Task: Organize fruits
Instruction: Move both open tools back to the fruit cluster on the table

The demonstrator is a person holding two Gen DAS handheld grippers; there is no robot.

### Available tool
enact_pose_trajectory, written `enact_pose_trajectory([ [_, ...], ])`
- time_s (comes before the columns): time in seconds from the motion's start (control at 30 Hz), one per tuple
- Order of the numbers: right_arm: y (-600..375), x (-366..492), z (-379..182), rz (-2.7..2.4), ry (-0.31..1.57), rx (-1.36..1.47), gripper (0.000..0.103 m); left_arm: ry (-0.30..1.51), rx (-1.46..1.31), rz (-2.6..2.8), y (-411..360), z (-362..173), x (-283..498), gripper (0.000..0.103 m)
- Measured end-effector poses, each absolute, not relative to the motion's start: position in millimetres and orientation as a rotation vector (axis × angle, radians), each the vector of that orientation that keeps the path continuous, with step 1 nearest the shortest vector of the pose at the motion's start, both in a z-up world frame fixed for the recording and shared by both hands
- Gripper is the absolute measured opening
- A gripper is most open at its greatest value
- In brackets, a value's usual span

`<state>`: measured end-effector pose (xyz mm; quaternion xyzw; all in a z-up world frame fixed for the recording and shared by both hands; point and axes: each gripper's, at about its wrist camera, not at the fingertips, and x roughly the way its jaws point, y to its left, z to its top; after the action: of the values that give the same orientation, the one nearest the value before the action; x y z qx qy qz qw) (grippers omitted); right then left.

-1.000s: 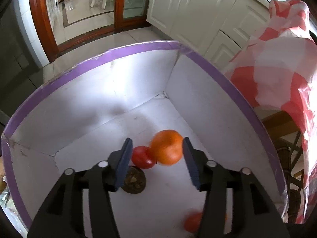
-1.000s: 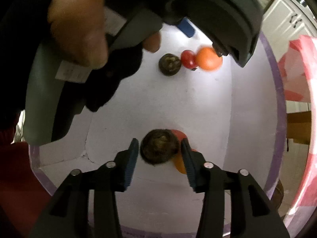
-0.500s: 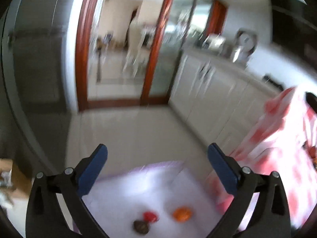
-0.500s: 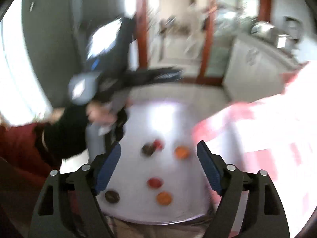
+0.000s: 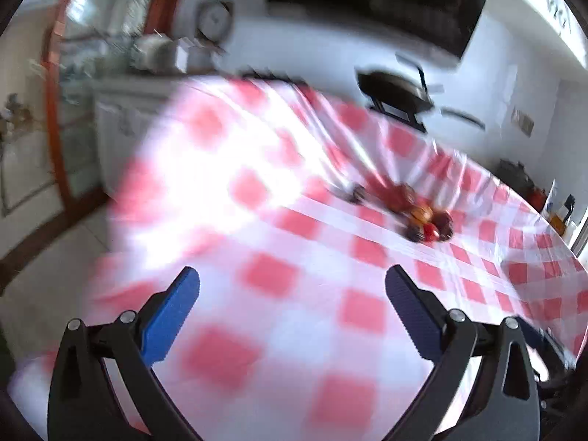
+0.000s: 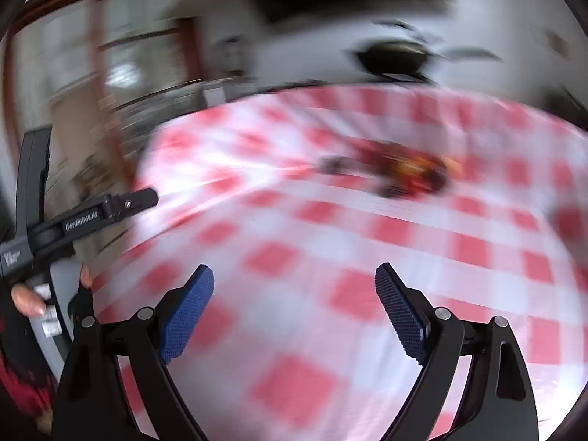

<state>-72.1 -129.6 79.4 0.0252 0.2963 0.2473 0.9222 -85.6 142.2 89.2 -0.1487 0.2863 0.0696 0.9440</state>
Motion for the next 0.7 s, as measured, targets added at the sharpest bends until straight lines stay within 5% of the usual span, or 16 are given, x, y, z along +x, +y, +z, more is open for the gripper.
enact_pose_trajectory([
  [0.23,-209.5,41.6,35.8,0.265,0.692,0.238,0.087,0.629,-0.452,0.166,82.5,43.3,86.7,0.101],
  [0.7,-201.4,163.1,29.1,0.168,0.772,0.315,0.087,0.518,-0.694,0.19,109.9,25.8,112.1,0.101],
])
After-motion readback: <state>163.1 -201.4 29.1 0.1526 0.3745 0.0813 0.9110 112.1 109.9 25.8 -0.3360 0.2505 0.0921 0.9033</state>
